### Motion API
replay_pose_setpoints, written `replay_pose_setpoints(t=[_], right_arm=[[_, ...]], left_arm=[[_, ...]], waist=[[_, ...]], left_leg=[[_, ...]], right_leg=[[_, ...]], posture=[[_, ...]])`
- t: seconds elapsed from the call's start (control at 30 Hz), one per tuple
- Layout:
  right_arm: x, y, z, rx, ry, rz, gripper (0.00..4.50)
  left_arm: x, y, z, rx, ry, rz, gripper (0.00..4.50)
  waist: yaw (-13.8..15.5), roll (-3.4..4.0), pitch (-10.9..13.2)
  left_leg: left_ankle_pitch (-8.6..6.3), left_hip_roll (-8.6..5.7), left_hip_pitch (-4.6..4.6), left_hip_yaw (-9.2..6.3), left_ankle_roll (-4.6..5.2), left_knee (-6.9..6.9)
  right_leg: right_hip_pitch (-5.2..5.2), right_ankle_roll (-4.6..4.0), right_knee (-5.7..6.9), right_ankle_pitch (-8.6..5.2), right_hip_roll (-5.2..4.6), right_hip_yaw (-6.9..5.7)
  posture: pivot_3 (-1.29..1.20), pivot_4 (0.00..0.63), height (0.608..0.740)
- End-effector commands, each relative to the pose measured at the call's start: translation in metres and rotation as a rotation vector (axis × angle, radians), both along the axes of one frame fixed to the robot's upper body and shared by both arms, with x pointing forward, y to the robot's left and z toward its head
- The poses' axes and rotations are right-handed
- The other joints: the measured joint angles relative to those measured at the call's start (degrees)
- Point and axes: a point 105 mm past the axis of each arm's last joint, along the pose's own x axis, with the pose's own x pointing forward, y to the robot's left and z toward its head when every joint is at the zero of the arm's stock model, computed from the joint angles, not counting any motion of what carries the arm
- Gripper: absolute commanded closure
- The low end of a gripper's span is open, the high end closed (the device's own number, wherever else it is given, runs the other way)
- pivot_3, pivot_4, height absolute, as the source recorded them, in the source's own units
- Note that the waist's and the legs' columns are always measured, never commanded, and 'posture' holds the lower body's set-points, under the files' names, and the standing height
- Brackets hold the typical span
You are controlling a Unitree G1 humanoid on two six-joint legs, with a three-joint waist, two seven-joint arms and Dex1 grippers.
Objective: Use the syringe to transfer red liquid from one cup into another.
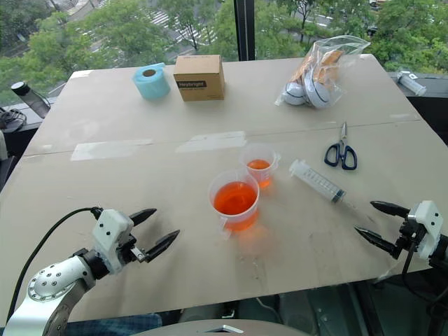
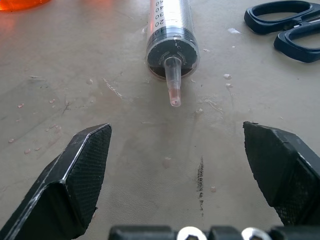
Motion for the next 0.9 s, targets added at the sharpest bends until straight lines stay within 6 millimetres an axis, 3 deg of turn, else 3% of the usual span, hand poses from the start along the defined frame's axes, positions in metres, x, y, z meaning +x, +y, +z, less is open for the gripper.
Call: replay_pose_setpoints(t=[0.03,0.53,0.7,0.8,0.9], right_arm=[[-0.001,-0.003,0.012,-0.021,-0.04,0.0,0.03],[-0.001,-0.002,0.013,-0.026,-0.032,0.005,0.03],[0.008,0.002,0.026,-0.031,-0.063,0.016,0.03],[0.017,0.009,0.036,-0.071,-0.048,0.044,0.03],[0.024,0.023,0.048,-0.086,0.023,0.062,0.03]], left_arm=[[0.002,0.004,0.006,0.015,-0.034,-0.012,0.0],[0.001,0.005,0.005,0.018,-0.042,-0.016,0.0],[0.004,0.005,0.01,0.033,-0.063,-0.027,0.0],[0.007,0.003,0.021,0.106,-0.097,-0.121,0.0],[0.014,-0.002,0.051,0.107,-0.135,-0.202,0.0]], waist=[[0.03,0.0,0.0],[0.01,0.0,0.0],[0.0,0.01,0.0],[-0.03,0.01,0.0],[0.03,0.06,0.02]], left_leg=[[0.0,0.0,0.0,0.0,0.0,0.0],[0.0,0.0,0.0,0.0,0.0,-0.01],[0.0,0.0,0.0,0.0,0.0,-0.01],[0.0,0.0,0.0,0.0,0.0,-0.01],[0.0,0.0,-0.03,0.0,0.0,-0.01]], right_leg=[[0.0,0.0,0.0,0.0,0.0,0.0],[-0.01,-0.12,0.0,-0.07,-0.02,0.0],[-0.01,-0.13,0.0,-0.07,-0.02,0.0],[-0.02,-0.12,0.02,-0.07,-0.02,0.0],[-0.07,-0.14,0.07,-0.08,-0.02,0.0]], posture=[[0.0,0.15,0.74],[0.0,0.15,0.74],[0.0,0.15,0.74],[0.0,0.15,0.74],[0.0,0.15,0.74]])
